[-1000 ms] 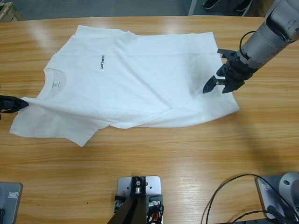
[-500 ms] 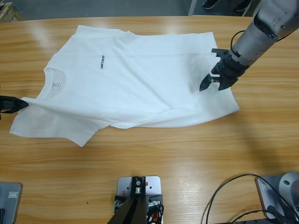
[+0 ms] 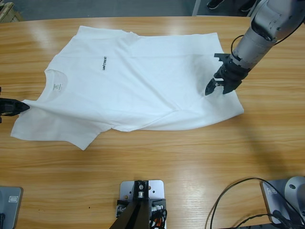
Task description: Fold clothes
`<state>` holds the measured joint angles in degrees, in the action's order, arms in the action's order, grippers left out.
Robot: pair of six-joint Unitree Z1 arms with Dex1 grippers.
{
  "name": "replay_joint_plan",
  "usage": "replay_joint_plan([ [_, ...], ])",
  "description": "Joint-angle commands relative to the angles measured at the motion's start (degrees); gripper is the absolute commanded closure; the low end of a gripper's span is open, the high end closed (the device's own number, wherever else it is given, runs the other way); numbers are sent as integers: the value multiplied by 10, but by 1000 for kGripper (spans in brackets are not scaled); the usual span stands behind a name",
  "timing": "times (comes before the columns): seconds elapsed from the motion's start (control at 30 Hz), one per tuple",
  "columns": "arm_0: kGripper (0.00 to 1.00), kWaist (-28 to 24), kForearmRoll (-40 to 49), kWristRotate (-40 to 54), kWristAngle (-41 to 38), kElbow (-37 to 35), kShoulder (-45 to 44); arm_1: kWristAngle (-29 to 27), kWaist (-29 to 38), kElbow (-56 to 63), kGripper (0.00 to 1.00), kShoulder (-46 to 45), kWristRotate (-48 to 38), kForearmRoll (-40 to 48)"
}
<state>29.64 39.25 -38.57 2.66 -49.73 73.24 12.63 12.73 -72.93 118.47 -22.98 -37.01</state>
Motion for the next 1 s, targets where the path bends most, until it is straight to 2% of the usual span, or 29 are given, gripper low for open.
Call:
replay_joint_plan([
  [0.03, 1000, -6, 9, 6, 0, 12, 18, -10, -5, -8, 368, 43, 8, -15],
  [0.13, 1000, -6, 9, 6, 0, 12, 18, -14, -5, -10, 379, 45, 8, -19],
  [0.17, 1000, -6, 9, 6, 0, 12, 18, -14, -5, -10, 413, 45, 8, -19],
  [0.2, 1000, -6, 9, 6, 0, 12, 18, -15, -5, -10, 515, 45, 8, -20],
  [0.27, 1000, -6, 9, 6, 0, 12, 19, -17, -5, -11, 791, 45, 8, -21],
  [0.3, 1000, -6, 9, 6, 0, 12, 19, -19, -5, -11, 890, 45, 8, -23],
  [0.37, 1000, -6, 9, 6, 0, 12, 19, -26, -5, -12, 1000, 46, 8, -27],
  [1.0, 1000, -6, 9, 7, 0, 12, 18, -41, -5, -8, 1000, 35, 15, -35],
])
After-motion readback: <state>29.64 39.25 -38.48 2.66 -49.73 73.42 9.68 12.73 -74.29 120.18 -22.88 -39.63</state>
